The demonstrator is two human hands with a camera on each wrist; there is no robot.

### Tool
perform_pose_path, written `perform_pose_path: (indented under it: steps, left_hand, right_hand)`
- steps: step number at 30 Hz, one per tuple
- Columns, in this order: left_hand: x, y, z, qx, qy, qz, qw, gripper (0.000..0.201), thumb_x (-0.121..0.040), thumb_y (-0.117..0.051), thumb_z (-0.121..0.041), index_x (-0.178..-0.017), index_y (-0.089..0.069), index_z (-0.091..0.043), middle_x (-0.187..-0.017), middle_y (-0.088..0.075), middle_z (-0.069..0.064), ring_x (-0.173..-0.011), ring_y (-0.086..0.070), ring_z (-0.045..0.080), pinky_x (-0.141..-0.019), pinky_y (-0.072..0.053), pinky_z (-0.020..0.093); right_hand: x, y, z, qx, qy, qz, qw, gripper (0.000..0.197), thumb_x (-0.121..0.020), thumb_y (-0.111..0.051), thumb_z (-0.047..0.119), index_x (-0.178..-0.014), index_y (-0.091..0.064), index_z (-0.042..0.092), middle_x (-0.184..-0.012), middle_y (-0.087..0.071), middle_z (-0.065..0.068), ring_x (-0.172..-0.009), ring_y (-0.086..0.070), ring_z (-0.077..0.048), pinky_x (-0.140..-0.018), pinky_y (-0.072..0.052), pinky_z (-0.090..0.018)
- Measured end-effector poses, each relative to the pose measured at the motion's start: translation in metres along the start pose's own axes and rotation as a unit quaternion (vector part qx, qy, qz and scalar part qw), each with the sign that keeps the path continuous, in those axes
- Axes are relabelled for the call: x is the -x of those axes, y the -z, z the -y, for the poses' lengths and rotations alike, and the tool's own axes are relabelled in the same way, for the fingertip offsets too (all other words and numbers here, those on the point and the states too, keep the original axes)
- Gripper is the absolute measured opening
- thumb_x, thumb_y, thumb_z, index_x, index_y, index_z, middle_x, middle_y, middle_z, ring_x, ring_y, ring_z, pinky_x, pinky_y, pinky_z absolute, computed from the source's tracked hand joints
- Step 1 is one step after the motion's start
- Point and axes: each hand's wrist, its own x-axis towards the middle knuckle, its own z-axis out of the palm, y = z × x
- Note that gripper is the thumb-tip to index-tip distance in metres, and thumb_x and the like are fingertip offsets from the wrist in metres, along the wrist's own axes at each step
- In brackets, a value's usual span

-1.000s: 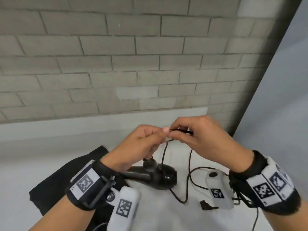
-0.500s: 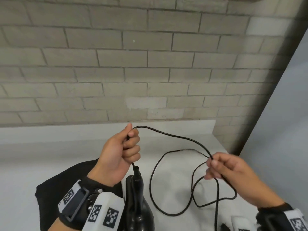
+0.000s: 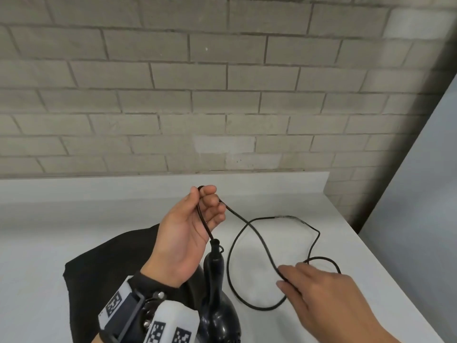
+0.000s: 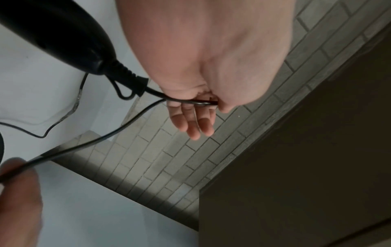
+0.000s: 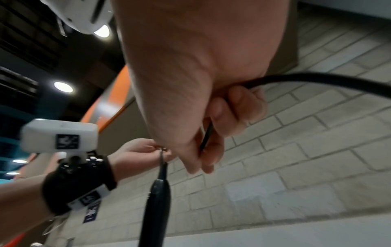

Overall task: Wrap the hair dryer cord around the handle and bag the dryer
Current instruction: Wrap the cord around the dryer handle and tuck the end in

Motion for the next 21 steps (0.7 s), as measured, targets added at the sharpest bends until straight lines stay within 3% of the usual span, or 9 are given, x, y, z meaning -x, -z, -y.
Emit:
perform_pose_path:
  steps: [4,7,11,14,17,21]
  left_hand:
    - [0.002,-0.003,0.009,-0.048,-0.020,0.016,0.999,0.034,-0.099,-0.043,-0.032,-0.109,-0.062,-0.006,-0.088,-0.067,0.008,-0.091,-0.069,0.026,-0.083,-0.058,0.035]
    - [0.004,-0.007,0.014,-0.097,-0.028,0.016,0.995,0.035,-0.098,-0.043,-0.032,-0.110,-0.062,-0.006,-0.092,-0.067,0.011,-0.099,-0.067,0.031,-0.092,-0.053,0.045]
    - [0.008,-0.011,0.020,-0.165,-0.039,0.017,0.985,0.040,-0.097,-0.041,-0.033,-0.113,-0.061,-0.002,-0.094,-0.067,0.013,-0.101,-0.065,0.033,-0.096,-0.050,0.049]
    - [0.012,-0.013,0.025,-0.196,-0.038,0.030,0.979,0.041,-0.100,-0.038,-0.033,-0.115,-0.060,-0.001,-0.096,-0.068,0.013,-0.100,-0.066,0.033,-0.098,-0.050,0.049]
    - [0.015,-0.013,0.028,-0.237,-0.040,0.060,0.969,0.039,-0.106,-0.035,-0.033,-0.116,-0.060,-0.005,-0.099,-0.069,0.009,-0.093,-0.069,0.031,-0.093,-0.054,0.045]
    - [0.019,-0.014,0.028,-0.297,-0.045,0.101,0.948,0.041,-0.103,-0.034,-0.046,-0.113,-0.063,-0.018,-0.097,-0.069,0.004,-0.075,-0.067,0.021,-0.074,-0.051,0.029]
  right_hand:
    - [-0.006,0.014,0.019,0.040,0.081,-0.008,0.996,0.021,-0.082,-0.051,0.036,-0.075,-0.069,0.028,-0.052,-0.047,0.006,-0.031,-0.042,-0.016,-0.035,-0.018,-0.022]
    - [-0.013,0.031,0.028,0.020,0.130,-0.024,0.991,0.010,-0.081,-0.058,0.036,-0.083,-0.067,0.032,-0.055,-0.045,0.006,-0.034,-0.041,-0.015,-0.038,-0.018,-0.021]
    - [-0.026,0.056,0.029,-0.024,0.141,-0.027,0.989,0.030,-0.099,-0.038,0.041,-0.087,-0.065,0.036,-0.059,-0.046,0.007,-0.039,-0.039,-0.014,-0.038,-0.021,-0.018]
    - [-0.035,0.065,0.030,-0.060,0.158,0.000,0.986,0.025,-0.097,-0.042,0.044,-0.090,-0.065,0.038,-0.061,-0.047,0.009,-0.044,-0.037,-0.012,-0.038,-0.024,-0.017]
    - [-0.045,0.068,0.030,-0.119,0.152,0.016,0.981,0.023,-0.098,-0.043,0.045,-0.095,-0.065,0.039,-0.066,-0.047,0.011,-0.052,-0.039,-0.010,-0.039,-0.030,-0.020]
    - [-0.061,0.069,0.026,-0.229,0.114,-0.009,0.967,0.019,-0.098,-0.048,0.044,-0.101,-0.067,0.039,-0.075,-0.043,0.021,-0.063,-0.039,0.007,-0.052,-0.040,-0.017]
